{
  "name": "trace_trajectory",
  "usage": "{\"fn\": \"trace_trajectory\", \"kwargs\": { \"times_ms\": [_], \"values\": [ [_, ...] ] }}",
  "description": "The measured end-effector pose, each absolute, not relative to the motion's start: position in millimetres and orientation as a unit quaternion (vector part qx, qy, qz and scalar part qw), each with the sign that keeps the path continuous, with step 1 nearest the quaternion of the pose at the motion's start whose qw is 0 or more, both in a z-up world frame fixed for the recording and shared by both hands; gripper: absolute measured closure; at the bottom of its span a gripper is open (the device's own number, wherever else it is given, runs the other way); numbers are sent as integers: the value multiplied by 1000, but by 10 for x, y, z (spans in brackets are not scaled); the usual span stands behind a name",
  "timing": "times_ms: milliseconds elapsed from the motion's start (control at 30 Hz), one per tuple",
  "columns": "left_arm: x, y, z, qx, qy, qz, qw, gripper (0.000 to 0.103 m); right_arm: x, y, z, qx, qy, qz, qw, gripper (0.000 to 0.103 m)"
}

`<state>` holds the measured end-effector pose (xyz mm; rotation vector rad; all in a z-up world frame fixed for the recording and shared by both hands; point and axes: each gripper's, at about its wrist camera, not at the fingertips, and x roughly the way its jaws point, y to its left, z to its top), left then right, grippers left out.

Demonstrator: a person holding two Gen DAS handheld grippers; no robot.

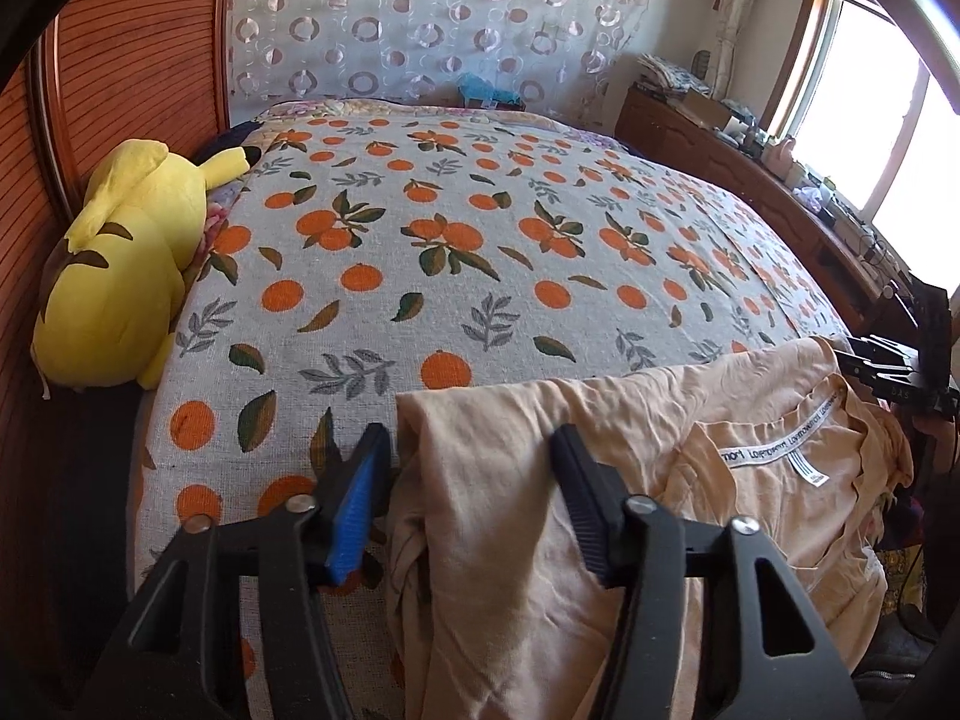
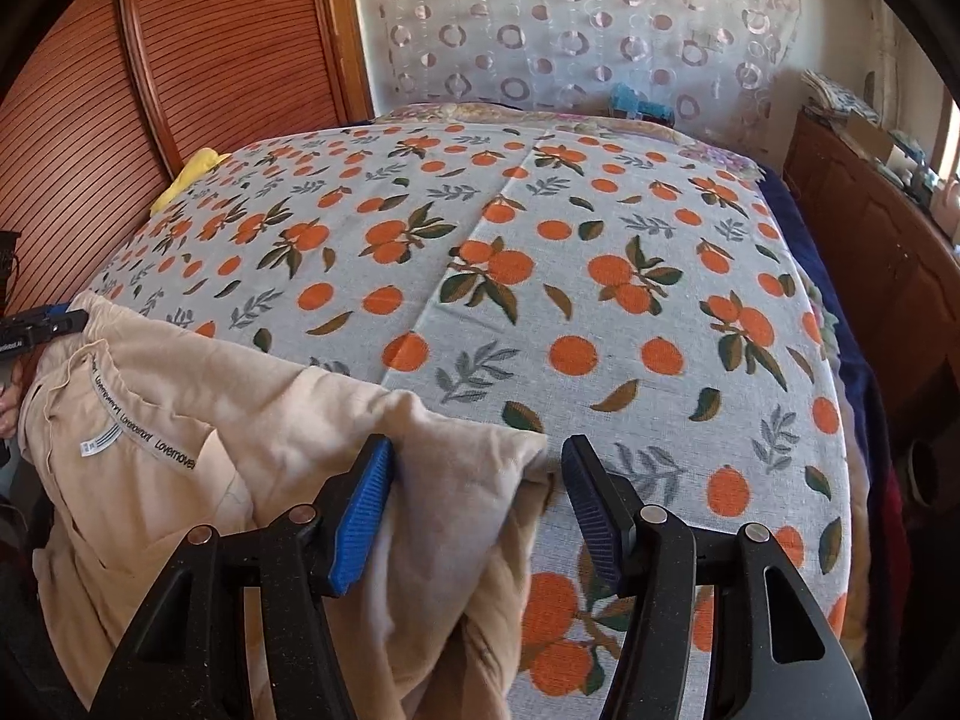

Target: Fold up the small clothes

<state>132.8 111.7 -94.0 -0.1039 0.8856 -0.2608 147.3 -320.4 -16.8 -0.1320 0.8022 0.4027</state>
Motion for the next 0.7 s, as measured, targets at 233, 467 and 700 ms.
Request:
{"fn": "trace_trajectory", "kwargs": {
  "times_ms": [233,467,700],
  "values": [
    [1333,1093,-930,-54,426,-136,893,54,1385,-3143,-201,-72,378,215,898,60],
    [1285,1022,-905,-45,420,-150,894,82,1287,-3107,-191,-75,375,239,893,90],
    [1146,1006,-726,-55,394,-159,904,91,1010,-3172,-47,-65,346,252,901,92]
  ]
}}
